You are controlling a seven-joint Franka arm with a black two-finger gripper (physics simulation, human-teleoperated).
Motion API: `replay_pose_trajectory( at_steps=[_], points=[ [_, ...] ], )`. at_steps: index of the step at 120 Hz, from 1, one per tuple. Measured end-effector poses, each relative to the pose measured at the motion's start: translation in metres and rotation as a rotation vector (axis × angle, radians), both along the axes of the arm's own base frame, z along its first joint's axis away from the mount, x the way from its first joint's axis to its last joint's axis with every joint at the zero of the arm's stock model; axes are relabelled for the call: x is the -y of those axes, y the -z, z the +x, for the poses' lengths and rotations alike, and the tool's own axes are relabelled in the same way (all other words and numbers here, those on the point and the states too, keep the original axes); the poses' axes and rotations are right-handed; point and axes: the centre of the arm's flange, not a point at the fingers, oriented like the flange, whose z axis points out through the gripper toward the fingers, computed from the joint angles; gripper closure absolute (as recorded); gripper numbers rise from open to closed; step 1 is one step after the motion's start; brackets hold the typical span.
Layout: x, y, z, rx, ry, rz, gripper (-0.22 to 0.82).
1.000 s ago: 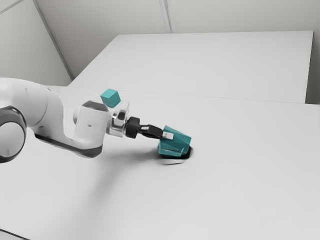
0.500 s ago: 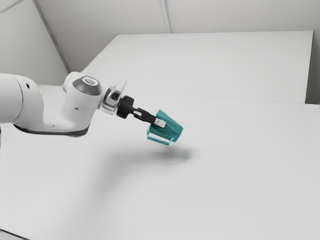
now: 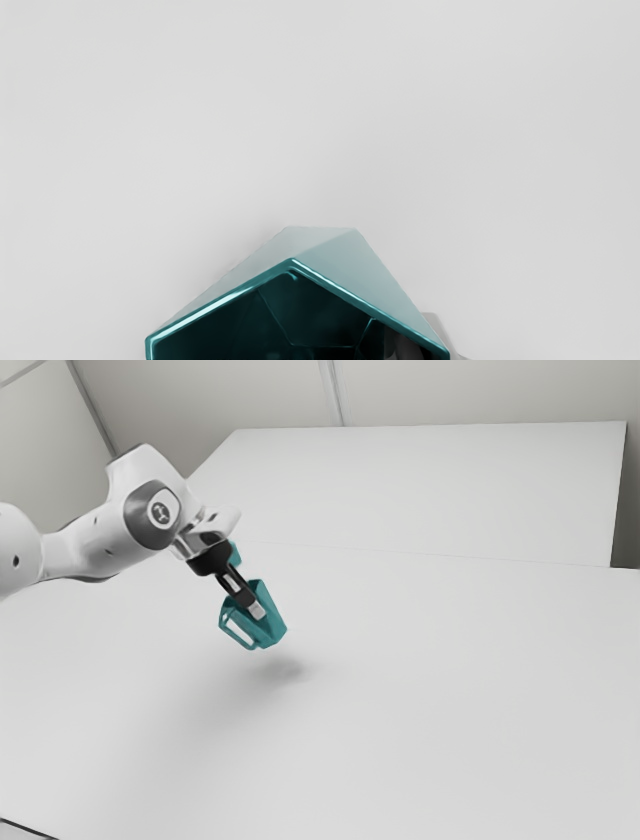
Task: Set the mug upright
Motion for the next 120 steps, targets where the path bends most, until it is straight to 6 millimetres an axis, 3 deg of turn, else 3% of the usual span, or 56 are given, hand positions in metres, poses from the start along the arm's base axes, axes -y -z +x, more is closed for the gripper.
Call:
replay_pose_trajectory(
  at_steps=[16, 33, 53, 120],
  points=[
    [-0.005, -0.005, -0.013, -0.021, -0.052, 0.062, 0.78],
    [0.005, -0.003, -0.03, -0.049, -0.08, 0.116, 0.77],
    [0.004, 0.008, -0.046, -0.074, -0.134, 0.177, 0.77],
    [0.008, 0.037, -0.057, -0.043, -0.284, 0.338, 0.77]
  ],
)
